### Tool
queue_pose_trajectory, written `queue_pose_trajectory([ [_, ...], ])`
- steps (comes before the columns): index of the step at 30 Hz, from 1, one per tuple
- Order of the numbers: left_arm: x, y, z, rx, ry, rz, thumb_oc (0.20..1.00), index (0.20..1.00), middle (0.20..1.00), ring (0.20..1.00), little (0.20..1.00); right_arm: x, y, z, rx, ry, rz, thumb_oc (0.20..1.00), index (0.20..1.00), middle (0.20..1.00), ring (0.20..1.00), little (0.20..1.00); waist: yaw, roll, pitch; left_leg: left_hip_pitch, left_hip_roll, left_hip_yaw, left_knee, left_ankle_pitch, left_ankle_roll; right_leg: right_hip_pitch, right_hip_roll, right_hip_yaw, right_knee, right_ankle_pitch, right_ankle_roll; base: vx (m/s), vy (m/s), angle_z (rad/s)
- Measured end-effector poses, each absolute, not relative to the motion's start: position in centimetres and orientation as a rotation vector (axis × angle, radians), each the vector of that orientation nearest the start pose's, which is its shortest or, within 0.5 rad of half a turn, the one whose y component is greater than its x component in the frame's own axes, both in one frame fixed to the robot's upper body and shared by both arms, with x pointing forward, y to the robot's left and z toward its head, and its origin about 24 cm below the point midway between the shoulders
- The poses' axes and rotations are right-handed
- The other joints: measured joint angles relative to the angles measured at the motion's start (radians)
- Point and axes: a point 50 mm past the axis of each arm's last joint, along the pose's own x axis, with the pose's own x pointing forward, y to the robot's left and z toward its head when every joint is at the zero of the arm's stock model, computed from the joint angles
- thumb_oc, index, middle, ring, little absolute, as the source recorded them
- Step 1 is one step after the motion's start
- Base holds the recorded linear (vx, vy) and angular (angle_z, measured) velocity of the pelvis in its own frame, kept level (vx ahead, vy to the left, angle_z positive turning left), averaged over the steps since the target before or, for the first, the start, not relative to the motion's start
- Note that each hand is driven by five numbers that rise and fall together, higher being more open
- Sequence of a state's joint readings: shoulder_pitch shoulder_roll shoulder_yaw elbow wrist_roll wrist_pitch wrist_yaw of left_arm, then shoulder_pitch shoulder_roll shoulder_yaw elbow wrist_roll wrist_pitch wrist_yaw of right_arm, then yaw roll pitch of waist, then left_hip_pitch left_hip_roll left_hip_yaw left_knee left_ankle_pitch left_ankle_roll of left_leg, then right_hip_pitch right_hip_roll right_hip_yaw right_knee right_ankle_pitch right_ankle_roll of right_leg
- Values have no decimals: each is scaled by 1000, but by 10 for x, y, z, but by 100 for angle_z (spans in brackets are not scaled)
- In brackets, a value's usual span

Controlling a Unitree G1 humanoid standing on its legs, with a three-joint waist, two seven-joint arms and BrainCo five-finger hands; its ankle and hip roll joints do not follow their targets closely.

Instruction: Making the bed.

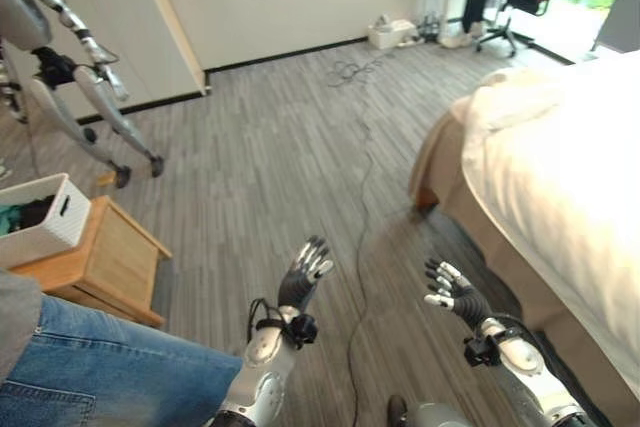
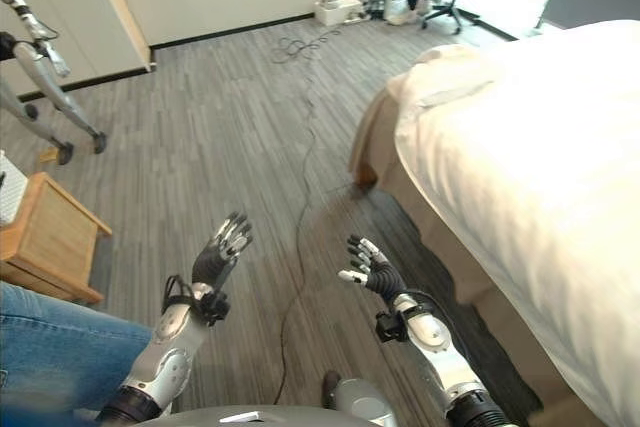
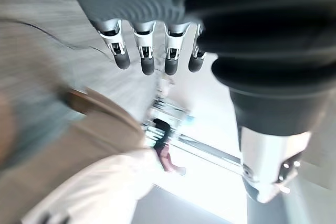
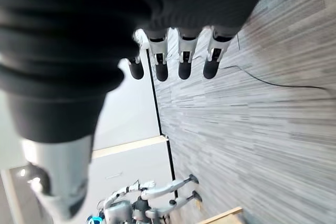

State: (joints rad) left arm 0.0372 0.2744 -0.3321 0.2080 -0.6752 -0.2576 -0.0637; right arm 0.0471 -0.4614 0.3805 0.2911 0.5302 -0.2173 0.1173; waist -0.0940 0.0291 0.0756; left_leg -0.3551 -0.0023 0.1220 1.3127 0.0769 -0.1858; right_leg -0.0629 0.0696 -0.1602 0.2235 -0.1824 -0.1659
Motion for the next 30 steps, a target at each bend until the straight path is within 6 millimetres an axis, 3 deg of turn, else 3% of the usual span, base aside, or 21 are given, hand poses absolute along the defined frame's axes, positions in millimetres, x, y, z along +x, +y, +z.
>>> queue_pose_trajectory([
  [1,231,157,-2,-352,110,-191,1000,1000,1000,1000,1000,214,-183,-25,70,257,277,1000,1000,1000,1000,1000,46,-70,-13,-215,55,14,133,26,79,76,-14,50,-30,-30,-31,687,-20,-72],
  [2,235,160,1,-349,94,-181,1000,1000,1000,1000,1000,214,-185,-25,76,247,251,1000,1000,1000,1000,1000,60,-87,-9,-372,103,22,155,32,157,127,-24,67,-71,-18,9,799,62,-71],
  [3,238,163,0,-340,104,-174,1000,1000,1000,1000,1000,217,-186,-24,75,248,234,1000,1000,1000,1000,1000,78,-116,15,-434,108,32,-34,-5,199,179,-30,98,-115,-12,60,697,103,-50],
  [5,231,171,-11,-330,154,-147,1000,1000,1000,1000,1000,210,-184,-26,73,256,248,1000,1000,1000,1000,1000,68,-107,23,-309,40,-69,-836,-66,192,325,-27,116,-174,-12,116,538,98,-48],
  [7,211,174,-26,-340,222,-120,1000,1000,1000,1000,1000,182,-185,-44,40,359,281,1000,1000,1000,1000,1000,69,-65,-34,-89,-45,-110,-1098,-219,226,477,-19,147,-189,-50,164,639,133,-88],
  [8,205,177,-31,-340,241,-112,1000,1000,1000,1000,1000,174,-185,-49,31,391,297,1000,1000,1000,1000,1000,72,-26,-68,-20,-68,-170,-1168,-197,279,506,-1,171,-176,-57,171,728,164,-154],
  [10,218,214,-19,-284,180,-10,1000,1000,1000,1000,1000,183,-168,-45,69,351,315,1000,1000,1000,1000,1000,60,-136,-57,37,-185,-307,-1017,-96,260,425,-136,351,-83,-98,240,791,292,-238],
  [12,237,200,-9,-297,139,-57,1000,1000,1000,1000,1000,190,-176,-40,63,329,284,1000,1000,1000,1000,1000,30,-166,-47,71,-188,-281,-1000,-137,293,402,-153,375,-60,-76,247,811,547,-142],
  [13,230,200,-5,-260,138,-106,1000,1000,1000,1000,1000,195,-172,-24,61,259,324,1000,1000,1000,1000,1000,55,-140,4,127,-129,-186,-942,-224,334,328,-141,473,46,-4,240,482,451,-202],
  [14,224,206,-7,-267,139,-74,1000,1000,1000,1000,1000,195,-168,-23,82,245,318,1000,1000,1000,1000,1000,66,-132,-1,157,-114,-134,-974,-264,314,248,-129,498,240,-2,282,371,512,-242],
  [15,230,209,-4,-259,126,-61,1000,1000,1000,1000,1000,194,-163,-27,106,257,310,1000,1000,1000,1000,1000,51,-148,2,217,-119,-92,-1040,-264,350,129,-138,467,434,58,338,278,454,-202],
  [16,242,208,10,-243,74,-81,1000,1000,1000,1000,1000,201,-157,-19,116,220,325,1000,1000,1000,1000,1000,38,-129,52,288,-108,-17,-1118,-243,384,-76,-204,307,645,78,335,271,505,-203],
  [17,242,207,8,-242,84,-77,1000,1000,1000,1000,1000,205,-153,-15,122,198,337,1000,1000,1000,1000,1000,31,-96,84,348,-109,32,-1177,-223,361,-191,-274,177,698,80,322,199,348,-164],
  [18,249,192,6,-286,79,-89,1000,1000,1000,1000,1000,198,-161,-22,102,238,318,1000,1000,1000,1000,1000,6,-21,82,395,-91,31,-1199,-234,330,-231,-258,84,571,83,289,324,509,-108],
  [21,230,205,-9,-327,119,14,1000,1000,1000,1000,1000,188,-167,-35,85,308,325,1000,1000,1000,1000,1000,10,22,70,468,-77,58,-1258,-278,136,-276,0,-99,156,118,213,289,240,-92],
  [22,224,206,-13,-316,136,14,1000,1000,1000,1000,1000,180,-181,-41,80,340,268,1000,1000,1000,1000,1000,9,-9,52,486,-126,66,-1261,-304,104,-264,62,-159,58,147,147,167,-6,-34],
  [23,218,205,-18,-316,163,11,1000,1000,1000,1000,1000,171,-193,-48,67,384,228,1000,1000,1000,1000,1000,12,-68,28,499,-213,85,-1227,-303,106,-218,57,-163,-41,221,-6,152,-44,-7],
  [24,216,193,-28,-357,199,8,1000,1000,1000,1000,1000,173,-204,-50,32,411,210,1000,1000,1000,1000,1000,17,-63,28,459,-227,72,-1074,-363,143,-152,49,-110,-112,231,-108,148,-83,7],
  [25,213,192,-27,-331,215,-42,1000,1000,1000,1000,1000,175,-199,-51,50,411,212,1000,1000,1000,1000,1000,16,-82,10,395,-153,70,-935,-420,180,-91,37,-56,-196,259,-108,138,-94,2],
  [27,214,189,-20,-348,177,-62,1000,1000,1000,1000,1000,190,-188,-42,57,349,253,1000,1000,1000,1000,1000,46,-104,-25,339,75,54,-978,-404,130,-50,24,-9,-248,274,-40,83,-107,-32],
  [30,217,177,-17,-383,164,-95,1000,1000,1000,1000,1000,205,-186,-27,36,283,283,1000,1000,1000,1000,1000,31,-29,-40,359,128,75,-1098,-265,109,-73,8,0,-158,228,75,-44,-187,-31],
])
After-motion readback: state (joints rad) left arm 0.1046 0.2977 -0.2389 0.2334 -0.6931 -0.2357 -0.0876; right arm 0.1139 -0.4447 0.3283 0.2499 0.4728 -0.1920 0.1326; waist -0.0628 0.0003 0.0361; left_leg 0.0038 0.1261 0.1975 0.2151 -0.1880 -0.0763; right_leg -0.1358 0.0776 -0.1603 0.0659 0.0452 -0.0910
